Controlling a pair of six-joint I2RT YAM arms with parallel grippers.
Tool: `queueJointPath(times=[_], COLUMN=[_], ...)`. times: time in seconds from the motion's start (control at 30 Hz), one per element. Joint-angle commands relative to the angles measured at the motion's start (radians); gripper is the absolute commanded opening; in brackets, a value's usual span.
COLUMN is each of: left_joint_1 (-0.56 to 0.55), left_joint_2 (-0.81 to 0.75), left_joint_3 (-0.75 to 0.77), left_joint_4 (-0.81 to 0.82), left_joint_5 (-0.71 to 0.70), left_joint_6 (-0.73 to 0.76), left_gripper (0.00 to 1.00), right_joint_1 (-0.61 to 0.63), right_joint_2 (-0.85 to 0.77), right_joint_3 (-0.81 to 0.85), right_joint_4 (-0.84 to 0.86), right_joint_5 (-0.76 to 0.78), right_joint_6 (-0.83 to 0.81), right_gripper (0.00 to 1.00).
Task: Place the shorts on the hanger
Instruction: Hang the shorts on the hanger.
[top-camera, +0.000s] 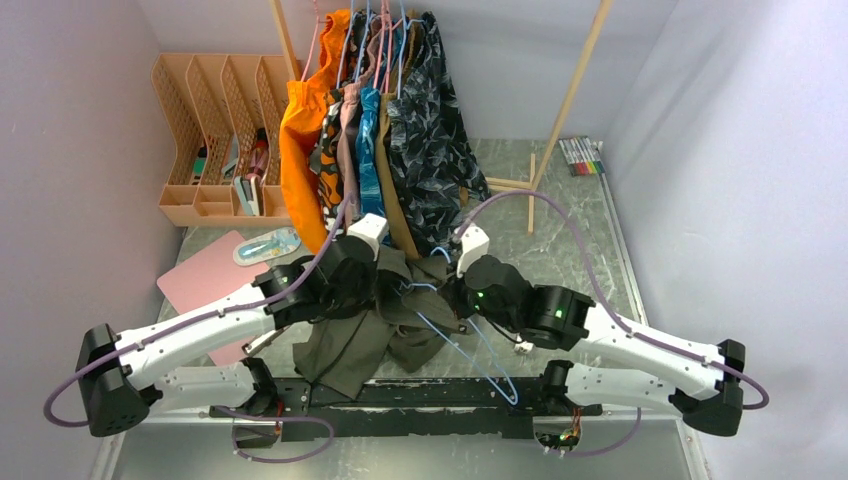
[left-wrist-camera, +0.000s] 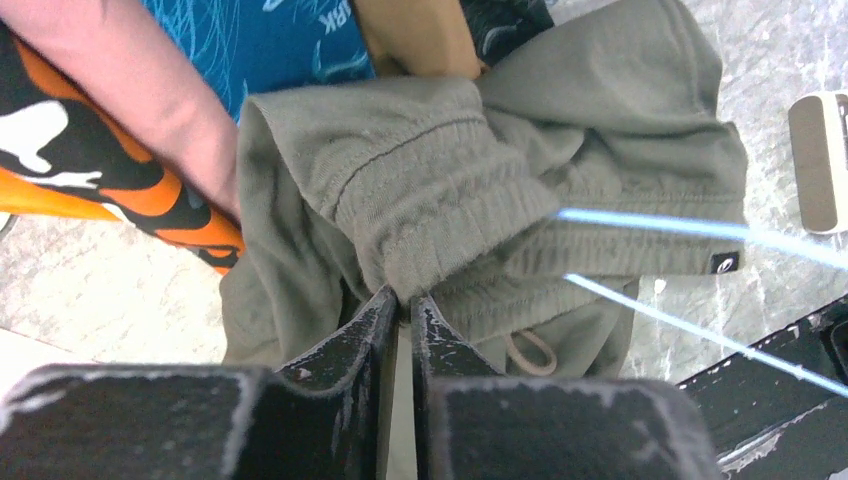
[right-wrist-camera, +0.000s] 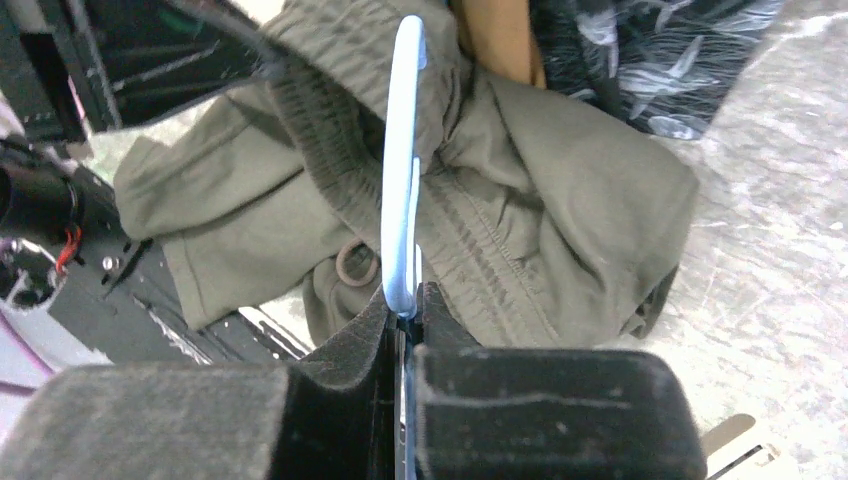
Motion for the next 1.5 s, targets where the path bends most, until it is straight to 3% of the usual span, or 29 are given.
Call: queueJointPath(times=[0.0, 0.13, 0.2, 0.37, 0.57, 0.63, 0.77, 1.0, 1.2, 1.33, 1.47], left_joint_1=[0.006, 0.006, 0.006, 0.005, 0.006, 0.004, -0.022, -0.059, -0.059, -0.057, -0.054], left_joint_2=[-0.057, -0.064, -0.062, -0.080, -0.098, -0.087, -0.025, 0.120, 0.164, 0.181, 0.206], left_joint_3=[-0.034, -0.035, -0.031, -0.052, -0.053, -0.039, 0.016, 0.092, 0.105, 0.101, 0.122], left_joint_4=[-0.033, -0.031, -0.033, -0.010, 0.051, 0.067, 0.062, 0.010, 0.019, 0.068, 0.068], left_joint_5=[0.025, 0.032, 0.039, 0.083, 0.152, 0.167, 0.137, -0.080, -0.164, -0.165, -0.174], left_joint_6=[0.002, 0.014, 0.020, 0.051, 0.129, 0.156, 0.223, 0.258, 0.250, 0.259, 0.250], left_gripper=[0.17, 0.19, 0.25, 0.56, 0.73, 1.00, 0.98, 1.00, 0.87, 0.65, 0.26], right_joint_1=[0.001, 0.002, 0.001, 0.001, 0.001, 0.002, 0.001, 0.001, 0.001, 0.001, 0.002], right_joint_2=[-0.052, -0.040, -0.041, -0.058, -0.057, -0.059, -0.056, -0.072, -0.098, -0.106, -0.110], right_joint_3=[0.031, 0.029, 0.029, 0.026, 0.035, 0.036, 0.044, 0.042, 0.037, 0.036, 0.050], right_joint_4=[-0.070, -0.095, -0.099, -0.068, -0.060, -0.055, -0.057, -0.062, -0.065, -0.058, -0.065], right_joint_5=[0.170, 0.190, 0.198, 0.170, 0.135, 0.129, 0.120, 0.114, 0.097, 0.075, 0.054], right_joint_6=[0.061, 0.099, 0.115, 0.112, 0.107, 0.105, 0.104, 0.111, 0.112, 0.101, 0.082], right_gripper=[0.00, 0.00, 0.00, 0.00, 0.00, 0.00, 0.00, 0.00, 0.00, 0.00, 0.00])
